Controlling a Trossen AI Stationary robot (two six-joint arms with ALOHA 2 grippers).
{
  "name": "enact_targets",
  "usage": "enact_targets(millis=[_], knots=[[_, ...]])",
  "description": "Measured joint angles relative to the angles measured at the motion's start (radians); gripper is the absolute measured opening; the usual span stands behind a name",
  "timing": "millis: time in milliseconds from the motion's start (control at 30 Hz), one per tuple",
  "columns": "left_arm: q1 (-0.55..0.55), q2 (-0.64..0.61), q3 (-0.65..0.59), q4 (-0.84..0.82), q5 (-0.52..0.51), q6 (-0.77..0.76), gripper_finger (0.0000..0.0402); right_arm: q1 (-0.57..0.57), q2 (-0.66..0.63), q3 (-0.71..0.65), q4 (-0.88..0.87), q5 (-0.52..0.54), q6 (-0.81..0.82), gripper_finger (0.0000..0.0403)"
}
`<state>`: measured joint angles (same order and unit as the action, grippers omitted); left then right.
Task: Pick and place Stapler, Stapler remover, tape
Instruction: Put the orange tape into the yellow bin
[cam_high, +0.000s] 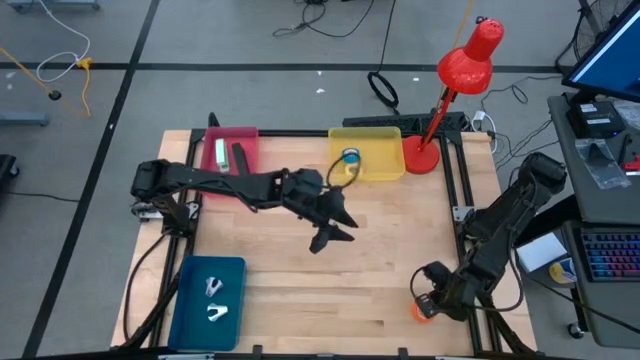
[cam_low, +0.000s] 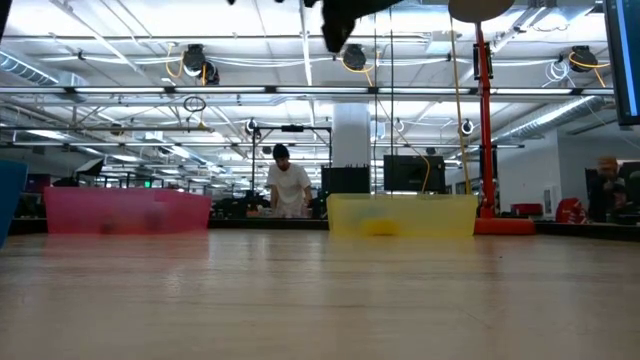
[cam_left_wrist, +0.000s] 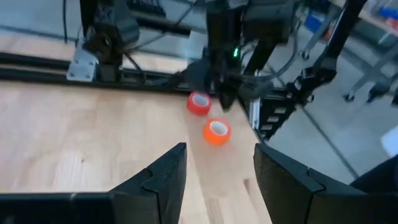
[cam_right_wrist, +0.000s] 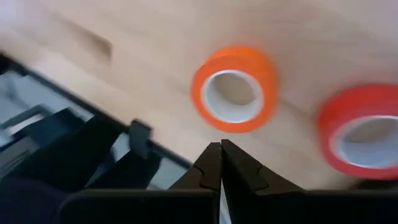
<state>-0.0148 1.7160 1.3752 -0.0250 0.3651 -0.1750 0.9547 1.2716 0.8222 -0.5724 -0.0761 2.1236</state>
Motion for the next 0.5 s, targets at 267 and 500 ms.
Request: enact_targets(millis=[267, 500], knots=[[0.002, -0.246, -0.290, 0.049, -0.146, -0.063, 0.0186, 0.000, 0.000, -0.079, 0.076, -0.002, 0.027, 0.0001], [0.004, -0.454, -0.528, 0.143, -0.192, -0.180, 0.0186, -0.012, -0.011, -0.080, 0.027, -0.003, 0.030, 0.0000]])
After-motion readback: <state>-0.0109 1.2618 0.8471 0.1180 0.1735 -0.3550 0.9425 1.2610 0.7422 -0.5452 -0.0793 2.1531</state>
